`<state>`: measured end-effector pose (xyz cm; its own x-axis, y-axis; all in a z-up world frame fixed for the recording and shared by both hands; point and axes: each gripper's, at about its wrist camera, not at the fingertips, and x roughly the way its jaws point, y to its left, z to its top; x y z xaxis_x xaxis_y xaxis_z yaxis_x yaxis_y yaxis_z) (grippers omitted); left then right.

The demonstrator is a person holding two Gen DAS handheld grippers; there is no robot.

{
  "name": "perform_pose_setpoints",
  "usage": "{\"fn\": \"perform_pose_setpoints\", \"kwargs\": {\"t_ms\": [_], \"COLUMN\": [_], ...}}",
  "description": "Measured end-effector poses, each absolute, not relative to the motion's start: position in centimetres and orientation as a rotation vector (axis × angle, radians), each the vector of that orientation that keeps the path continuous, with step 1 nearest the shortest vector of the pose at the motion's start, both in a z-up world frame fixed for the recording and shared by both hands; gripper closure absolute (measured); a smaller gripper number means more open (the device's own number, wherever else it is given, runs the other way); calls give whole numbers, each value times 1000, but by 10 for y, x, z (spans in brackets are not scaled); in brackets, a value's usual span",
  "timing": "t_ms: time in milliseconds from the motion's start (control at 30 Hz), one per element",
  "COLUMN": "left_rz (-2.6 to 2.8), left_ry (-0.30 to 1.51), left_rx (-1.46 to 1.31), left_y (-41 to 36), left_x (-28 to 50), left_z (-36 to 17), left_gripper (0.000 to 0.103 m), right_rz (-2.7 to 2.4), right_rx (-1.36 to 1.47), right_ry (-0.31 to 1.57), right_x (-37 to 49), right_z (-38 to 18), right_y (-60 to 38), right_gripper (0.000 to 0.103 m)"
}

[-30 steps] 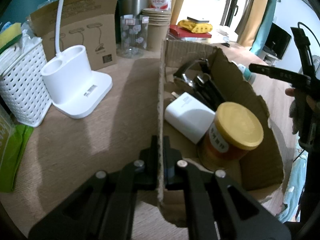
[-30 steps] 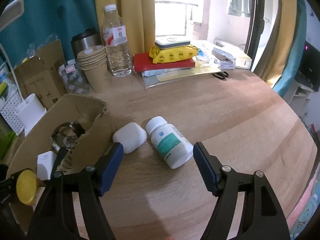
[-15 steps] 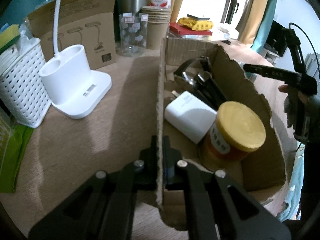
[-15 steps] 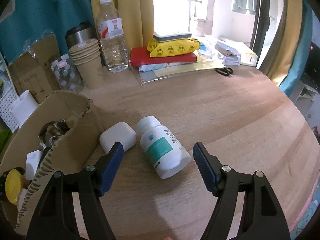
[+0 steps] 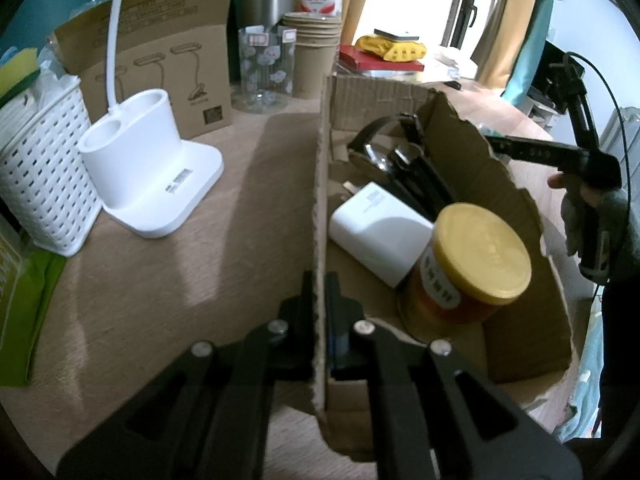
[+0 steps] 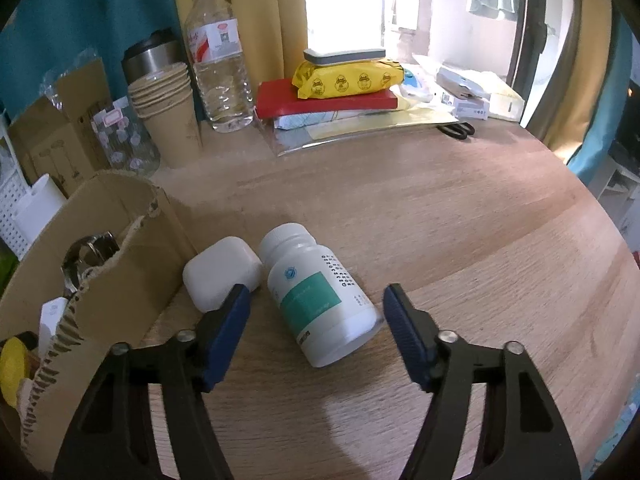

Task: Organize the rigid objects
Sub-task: 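Grasp the white pill bottle with teal label with the right gripper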

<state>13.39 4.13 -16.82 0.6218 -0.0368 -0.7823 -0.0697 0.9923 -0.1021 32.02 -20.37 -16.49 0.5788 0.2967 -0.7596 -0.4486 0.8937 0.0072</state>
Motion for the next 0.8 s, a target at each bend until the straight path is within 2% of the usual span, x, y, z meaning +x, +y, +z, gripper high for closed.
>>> {"fn": "perform_pose_setpoints", "kwargs": {"t_ms": [67,467,800], "left_rz": [19,17,16], "left_ry": [900,895,896], "left_rx": [-127,-126,-126], "left_y": [41,40,40], "left_x": [134,133,135], "left_z": [-168,-168,-169], "left_gripper": [99,99,99], "right_rz": [440,446,448], "right_rx": [-199,-172,-161], "right_ry": [854,830,808], "right_x": [321,317,304], "right_z": [-167,-162,-146], "right_y": [-204,-212,-215], "right_gripper": [46,55,57]}}
